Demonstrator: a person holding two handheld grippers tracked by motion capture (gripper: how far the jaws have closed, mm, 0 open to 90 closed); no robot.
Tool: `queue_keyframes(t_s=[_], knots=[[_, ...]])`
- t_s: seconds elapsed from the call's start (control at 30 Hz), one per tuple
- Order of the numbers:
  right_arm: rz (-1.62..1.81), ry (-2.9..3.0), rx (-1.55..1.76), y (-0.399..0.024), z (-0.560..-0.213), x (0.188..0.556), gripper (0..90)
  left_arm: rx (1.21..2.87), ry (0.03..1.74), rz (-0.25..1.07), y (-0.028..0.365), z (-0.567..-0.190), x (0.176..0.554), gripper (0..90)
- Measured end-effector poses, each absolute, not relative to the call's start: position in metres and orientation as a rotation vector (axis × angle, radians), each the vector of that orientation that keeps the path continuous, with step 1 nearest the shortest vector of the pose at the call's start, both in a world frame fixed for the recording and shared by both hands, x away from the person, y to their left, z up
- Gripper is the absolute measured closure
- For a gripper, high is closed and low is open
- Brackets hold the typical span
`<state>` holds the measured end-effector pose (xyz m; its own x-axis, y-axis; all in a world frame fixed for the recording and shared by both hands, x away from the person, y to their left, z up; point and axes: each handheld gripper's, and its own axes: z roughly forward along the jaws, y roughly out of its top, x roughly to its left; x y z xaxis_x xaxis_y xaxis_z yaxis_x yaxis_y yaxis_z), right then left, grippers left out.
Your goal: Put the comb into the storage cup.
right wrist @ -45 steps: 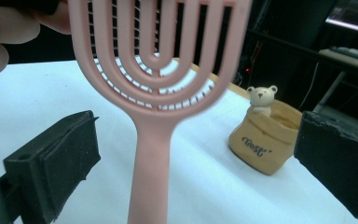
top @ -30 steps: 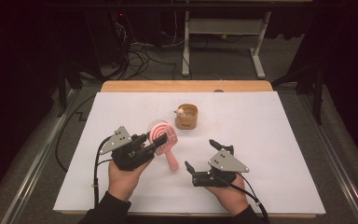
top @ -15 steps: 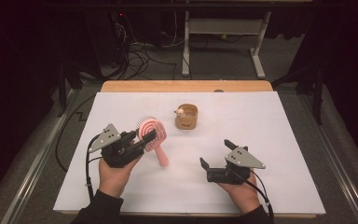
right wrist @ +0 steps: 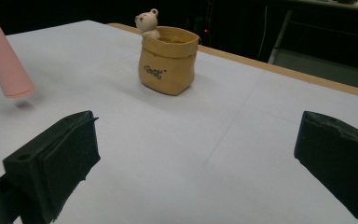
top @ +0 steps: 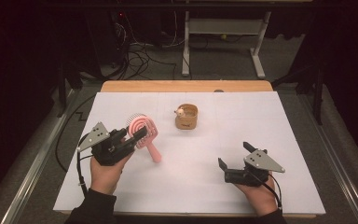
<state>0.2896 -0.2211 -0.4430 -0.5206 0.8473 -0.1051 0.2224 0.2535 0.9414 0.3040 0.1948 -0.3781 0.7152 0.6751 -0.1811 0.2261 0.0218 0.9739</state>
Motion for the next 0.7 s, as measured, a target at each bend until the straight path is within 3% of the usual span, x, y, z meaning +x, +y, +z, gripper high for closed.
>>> queue_keyframes(t_s=[0.7], knots=[[1.265,1.827,1.081,-0.277,-0.45,0.277,0.0,1.522,0.763,0.392,0.196,-0.38,0.304,63.5]])
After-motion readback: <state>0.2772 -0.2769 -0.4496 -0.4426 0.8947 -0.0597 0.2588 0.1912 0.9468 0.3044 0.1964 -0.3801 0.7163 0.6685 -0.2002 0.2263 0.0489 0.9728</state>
